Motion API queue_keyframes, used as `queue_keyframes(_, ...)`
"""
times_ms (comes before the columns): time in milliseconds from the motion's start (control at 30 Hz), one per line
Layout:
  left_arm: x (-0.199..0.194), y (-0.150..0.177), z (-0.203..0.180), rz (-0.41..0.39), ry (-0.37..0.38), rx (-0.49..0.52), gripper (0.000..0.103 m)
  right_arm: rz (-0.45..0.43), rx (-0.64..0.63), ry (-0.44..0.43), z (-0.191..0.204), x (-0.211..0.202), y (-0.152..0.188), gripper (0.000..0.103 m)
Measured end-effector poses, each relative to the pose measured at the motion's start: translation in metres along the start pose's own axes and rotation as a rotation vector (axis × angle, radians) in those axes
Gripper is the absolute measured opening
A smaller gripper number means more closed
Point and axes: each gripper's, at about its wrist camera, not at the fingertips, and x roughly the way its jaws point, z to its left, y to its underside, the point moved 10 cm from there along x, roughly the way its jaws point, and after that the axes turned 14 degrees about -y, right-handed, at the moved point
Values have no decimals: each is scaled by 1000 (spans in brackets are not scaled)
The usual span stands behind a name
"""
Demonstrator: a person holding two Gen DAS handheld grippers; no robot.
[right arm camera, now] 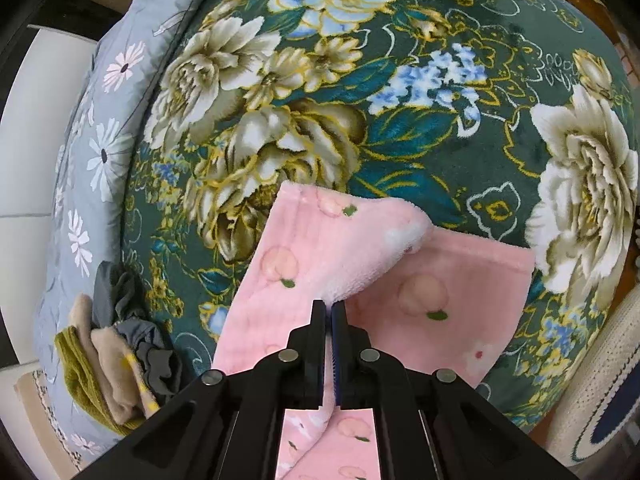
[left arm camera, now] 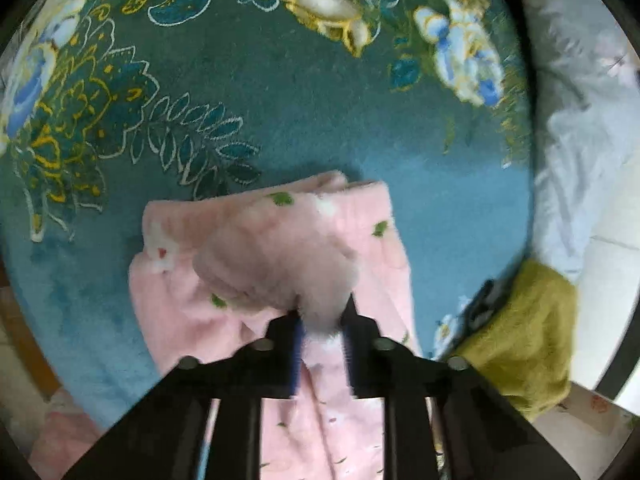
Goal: Fold clothes
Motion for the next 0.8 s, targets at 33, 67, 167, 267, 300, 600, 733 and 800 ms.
queue_keyframes(33, -5, -1, -8, -8, -21, 31, 8, -5, -3, -11, 6, -1, -2, 3)
queue_keyframes(67, -13, -3, -18, -27, -14, 67, 8, -12, -12, -28, 14, -3, -5, 3)
queue_keyframes(167, -67, -3, -69, -113, 147, 213, 6, -70, -71, -184, 49, -30, -14, 3)
queue_keyframes(267, -132, 1, -90, -235, 323, 330, 6, -142, -145, -337, 76, -68, -21, 3)
queue_keyframes(300, -147, 3, -88, -272, 351, 361, 6, -154, -155, -336, 70, -77, -21, 3)
queue_keyframes(600, -18, 20, 46, -102, -39, 264, 6, -55, -41, -49, -67, -51, 6, 3)
queue_keyframes(733, -19, 17, 57, -127, -24, 203, 6, -19, -73, -25, -72, -42, 14, 3)
queue_keyframes(800, -30, 11, 51, -167, -26, 230, 6, -29, -93, -42, -68, -47, 14, 3)
